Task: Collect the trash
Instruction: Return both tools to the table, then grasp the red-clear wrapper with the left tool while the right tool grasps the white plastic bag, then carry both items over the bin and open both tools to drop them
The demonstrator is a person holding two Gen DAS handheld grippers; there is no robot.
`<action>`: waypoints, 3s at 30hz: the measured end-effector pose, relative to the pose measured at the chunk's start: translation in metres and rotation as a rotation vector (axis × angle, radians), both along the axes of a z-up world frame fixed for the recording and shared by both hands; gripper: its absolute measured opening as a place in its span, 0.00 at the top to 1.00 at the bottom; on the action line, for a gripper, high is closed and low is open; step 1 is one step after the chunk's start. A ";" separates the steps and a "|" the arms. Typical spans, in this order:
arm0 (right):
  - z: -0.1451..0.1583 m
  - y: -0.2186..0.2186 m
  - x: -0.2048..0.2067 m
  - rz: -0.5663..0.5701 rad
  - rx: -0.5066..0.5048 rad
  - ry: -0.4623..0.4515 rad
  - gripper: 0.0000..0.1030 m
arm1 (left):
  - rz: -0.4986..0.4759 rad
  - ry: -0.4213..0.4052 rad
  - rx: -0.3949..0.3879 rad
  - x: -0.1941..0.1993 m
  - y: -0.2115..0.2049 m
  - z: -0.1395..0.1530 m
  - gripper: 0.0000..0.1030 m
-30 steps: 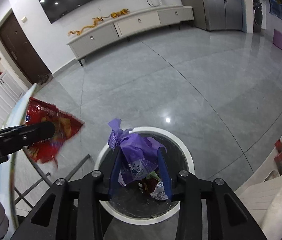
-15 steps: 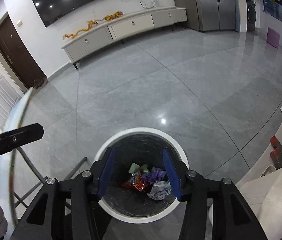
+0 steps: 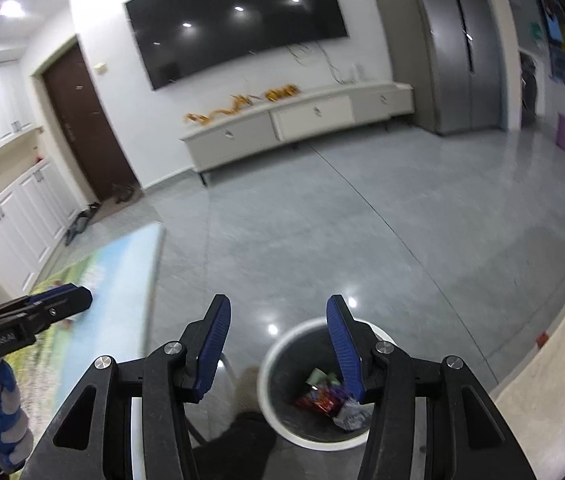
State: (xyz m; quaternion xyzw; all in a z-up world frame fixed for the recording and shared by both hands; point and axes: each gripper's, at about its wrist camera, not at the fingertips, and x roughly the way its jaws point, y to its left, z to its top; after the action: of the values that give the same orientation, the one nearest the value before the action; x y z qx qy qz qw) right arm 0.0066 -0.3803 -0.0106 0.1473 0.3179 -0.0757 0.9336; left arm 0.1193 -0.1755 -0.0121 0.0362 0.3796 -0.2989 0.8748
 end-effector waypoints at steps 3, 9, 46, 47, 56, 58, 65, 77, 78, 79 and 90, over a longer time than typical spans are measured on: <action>0.023 0.028 0.004 0.056 -0.028 -0.034 0.54 | 0.051 -0.037 -0.009 -0.004 0.042 0.011 0.53; 0.049 0.084 0.020 0.165 -0.071 -0.069 0.54 | 0.155 -0.058 -0.014 0.000 0.114 0.014 0.53; -0.089 0.226 0.238 0.560 0.192 0.202 0.54 | 0.223 0.180 0.032 0.135 0.177 -0.106 0.60; -0.091 0.228 0.241 0.566 0.196 0.208 0.54 | 0.221 0.183 0.035 0.137 0.178 -0.108 0.63; -0.107 0.242 0.256 0.608 0.216 0.258 0.57 | 0.210 0.193 0.051 0.135 0.176 -0.122 0.81; -0.110 0.244 0.257 0.613 0.213 0.270 0.59 | 0.206 0.191 0.051 0.134 0.176 -0.121 0.83; -0.116 0.247 0.259 0.629 0.268 0.290 0.78 | 0.230 0.198 0.025 0.125 0.183 -0.121 0.90; -0.084 0.245 0.212 0.643 0.301 0.209 0.93 | 0.252 0.132 0.014 0.075 0.196 -0.085 0.91; -0.078 0.244 0.205 0.643 0.300 0.194 0.93 | 0.253 0.124 0.013 0.071 0.196 -0.080 0.91; -0.072 0.243 0.199 0.643 0.299 0.182 0.93 | 0.255 0.113 0.012 0.065 0.197 -0.074 0.91; 0.010 0.215 0.133 0.621 0.264 -0.007 0.93 | 0.233 -0.030 0.001 0.018 0.181 0.004 0.91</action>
State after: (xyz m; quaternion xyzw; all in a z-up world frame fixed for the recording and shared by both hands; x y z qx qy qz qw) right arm 0.1398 -0.1650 -0.0008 0.1634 0.3514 0.2546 0.8860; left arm 0.1370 0.0052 -0.0082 -0.0034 0.3682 -0.1946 0.9091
